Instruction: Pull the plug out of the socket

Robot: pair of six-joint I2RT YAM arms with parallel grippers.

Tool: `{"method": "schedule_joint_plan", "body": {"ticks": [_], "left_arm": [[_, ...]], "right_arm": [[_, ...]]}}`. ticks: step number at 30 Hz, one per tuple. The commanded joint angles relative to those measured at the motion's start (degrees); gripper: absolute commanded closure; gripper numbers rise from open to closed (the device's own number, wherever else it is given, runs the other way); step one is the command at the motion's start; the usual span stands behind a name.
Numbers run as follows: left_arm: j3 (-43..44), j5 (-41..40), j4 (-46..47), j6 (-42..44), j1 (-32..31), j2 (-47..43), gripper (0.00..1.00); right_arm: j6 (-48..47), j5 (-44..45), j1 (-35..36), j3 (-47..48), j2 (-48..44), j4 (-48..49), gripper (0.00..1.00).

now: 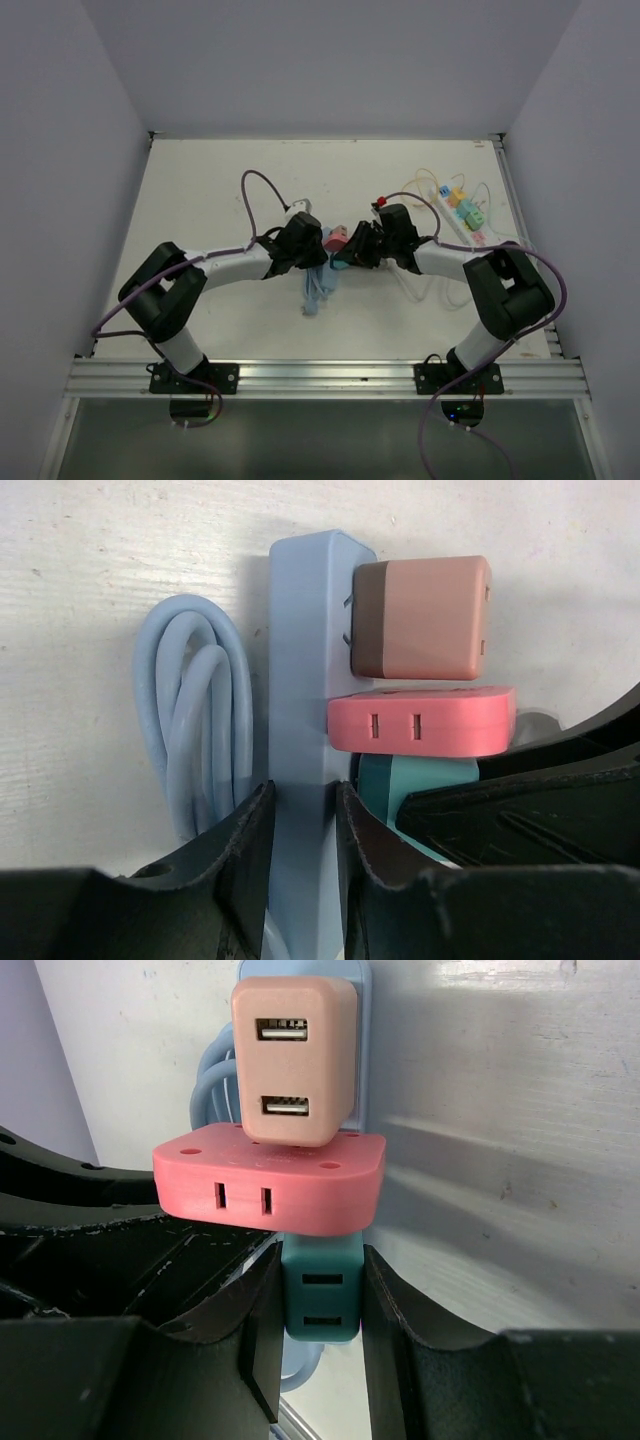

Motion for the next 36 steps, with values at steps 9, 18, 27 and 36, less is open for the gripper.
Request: {"method": "schedule_joint_plan", "body": {"ticks": [9,18,27,36], "left_arm": [[-1.2,-20.4,-16.3,1.0,3.1,0.0,1.0],[-2.5,-16.4,-12.7,1.8,3.1,-2.9,1.0],[-13.5,-1.5,4.3,7.6,3.8,-18.4,0.51],[-18.9,21.0,18.1,12.5,4.8,-18.5,0.04]], "right_arm": [[-1.3,0.1,0.6,2.5,-8.7,-13.5,1.0],[-3.4,3.0,0.7,6.4,-11.3,-18.9,1.0],[-2.8,-0.2,1.0,3.1,-9.6,-10.4,1.0],[-2.1,-2.5,1.0,4.1,-6.5,-1.4,1.0]]}}
